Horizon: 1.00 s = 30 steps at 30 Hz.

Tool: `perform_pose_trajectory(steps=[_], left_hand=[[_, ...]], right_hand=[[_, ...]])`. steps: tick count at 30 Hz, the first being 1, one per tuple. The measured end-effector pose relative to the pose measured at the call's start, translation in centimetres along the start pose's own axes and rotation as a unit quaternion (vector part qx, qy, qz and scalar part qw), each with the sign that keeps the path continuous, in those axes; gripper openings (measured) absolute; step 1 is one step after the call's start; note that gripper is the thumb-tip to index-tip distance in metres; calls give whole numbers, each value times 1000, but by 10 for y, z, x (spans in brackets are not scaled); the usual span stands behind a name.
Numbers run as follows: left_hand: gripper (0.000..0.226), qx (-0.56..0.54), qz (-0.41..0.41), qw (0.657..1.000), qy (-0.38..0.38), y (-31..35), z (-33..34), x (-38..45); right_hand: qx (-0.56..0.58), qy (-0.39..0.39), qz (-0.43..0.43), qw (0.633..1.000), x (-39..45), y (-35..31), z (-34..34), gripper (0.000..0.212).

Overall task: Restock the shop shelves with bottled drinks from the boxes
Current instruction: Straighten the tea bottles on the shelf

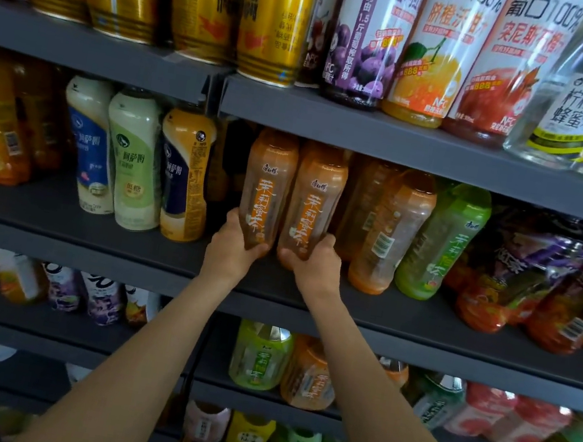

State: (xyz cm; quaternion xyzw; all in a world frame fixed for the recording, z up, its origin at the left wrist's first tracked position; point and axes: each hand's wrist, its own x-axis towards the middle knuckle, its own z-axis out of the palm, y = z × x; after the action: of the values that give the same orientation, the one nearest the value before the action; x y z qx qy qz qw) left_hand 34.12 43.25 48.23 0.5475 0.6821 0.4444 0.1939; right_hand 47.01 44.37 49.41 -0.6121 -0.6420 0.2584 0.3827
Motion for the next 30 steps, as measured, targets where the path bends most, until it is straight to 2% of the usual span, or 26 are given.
perform_pose_trajectory(steps=[2,4,6,8,10,13,17,20,23,25,28,30], left_hand=[[68,16,10,995,100,4,2,-14],[52,17,85,977,197,15,5,-30],[41,26,164,968,188,29,12,-40],[45,56,179,973,133,40,23,-41],[57,60,139,984,98,49,31,-38],[60,78,103,986,101,53,39,-34],[56,83,106,983,121,51,41,-29],[50,2,132,981,145,45,42,-35],[63,-106,188,973,79,51,38,-49],[72,-101,198,975,19,59,35,-52],[68,-47,185,981,36,60,28,-45],[62,-46,178,982,51,55,21,-42]], right_hand=[[-23,65,-83,994,-13,-2,-11,66],[-54,208,-179,960,-25,-3,-33,62],[-52,311,-186,931,-26,3,-55,61],[-34,320,-104,941,-17,15,-68,72],[-17,248,-13,968,-5,28,-74,79],[-10,137,61,989,6,41,-79,59],[-45,112,21,992,3,46,-82,55],[-38,45,-37,998,-4,44,-76,60],[-20,-57,-108,992,-5,38,-74,61],[12,-152,-140,978,-2,37,-78,59],[55,-266,-122,955,0,37,-96,56],[132,-215,-81,964,4,37,-106,56]])
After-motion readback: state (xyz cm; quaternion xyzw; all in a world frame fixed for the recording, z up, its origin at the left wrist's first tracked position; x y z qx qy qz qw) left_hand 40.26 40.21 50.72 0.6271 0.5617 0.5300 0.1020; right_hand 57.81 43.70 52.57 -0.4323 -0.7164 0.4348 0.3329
